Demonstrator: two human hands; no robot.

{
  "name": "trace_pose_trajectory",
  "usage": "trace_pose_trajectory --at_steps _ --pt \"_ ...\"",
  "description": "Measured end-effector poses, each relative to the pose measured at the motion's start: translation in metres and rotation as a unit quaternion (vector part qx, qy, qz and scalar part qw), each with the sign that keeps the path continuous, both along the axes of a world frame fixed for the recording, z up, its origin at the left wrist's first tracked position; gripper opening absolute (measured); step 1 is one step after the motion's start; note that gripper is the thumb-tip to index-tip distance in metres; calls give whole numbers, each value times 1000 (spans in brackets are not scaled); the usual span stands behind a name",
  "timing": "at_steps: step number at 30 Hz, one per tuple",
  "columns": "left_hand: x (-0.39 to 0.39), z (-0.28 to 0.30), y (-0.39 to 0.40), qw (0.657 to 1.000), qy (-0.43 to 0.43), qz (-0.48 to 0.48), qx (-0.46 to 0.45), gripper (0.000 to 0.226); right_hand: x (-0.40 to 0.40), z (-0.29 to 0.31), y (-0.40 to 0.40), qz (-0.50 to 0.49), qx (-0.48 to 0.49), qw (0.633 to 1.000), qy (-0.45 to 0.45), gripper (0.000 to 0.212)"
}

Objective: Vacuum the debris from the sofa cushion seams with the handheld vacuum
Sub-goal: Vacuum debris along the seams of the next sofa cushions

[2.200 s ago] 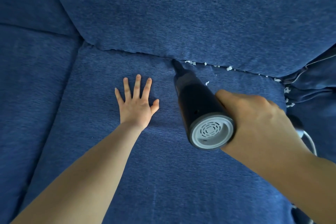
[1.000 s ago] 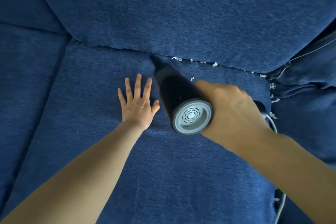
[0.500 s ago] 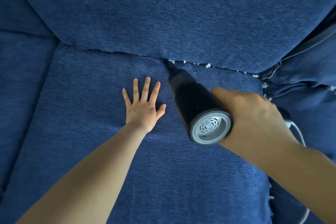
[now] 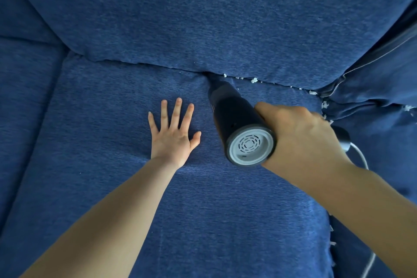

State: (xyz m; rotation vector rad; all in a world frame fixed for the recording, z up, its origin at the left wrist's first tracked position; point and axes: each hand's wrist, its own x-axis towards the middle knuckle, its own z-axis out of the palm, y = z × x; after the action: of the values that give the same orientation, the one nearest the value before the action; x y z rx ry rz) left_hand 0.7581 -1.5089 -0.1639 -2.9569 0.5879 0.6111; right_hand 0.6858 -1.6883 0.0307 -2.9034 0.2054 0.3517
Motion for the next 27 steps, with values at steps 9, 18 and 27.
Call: trace_pose_trajectory --at_steps 9,18,27 --pt "-1 6 -2 1000 6 -4 2 78 1 -7 -1 2 19 1000 -14 31" --pt "0 -14 1 999 -29 5 -12 75 -23 18 -15 -3 -9 1000 -8 33" --pt "0 -19 2 999 -41 10 -21 75 -23 11 -29 -22 6 1000 0 29"
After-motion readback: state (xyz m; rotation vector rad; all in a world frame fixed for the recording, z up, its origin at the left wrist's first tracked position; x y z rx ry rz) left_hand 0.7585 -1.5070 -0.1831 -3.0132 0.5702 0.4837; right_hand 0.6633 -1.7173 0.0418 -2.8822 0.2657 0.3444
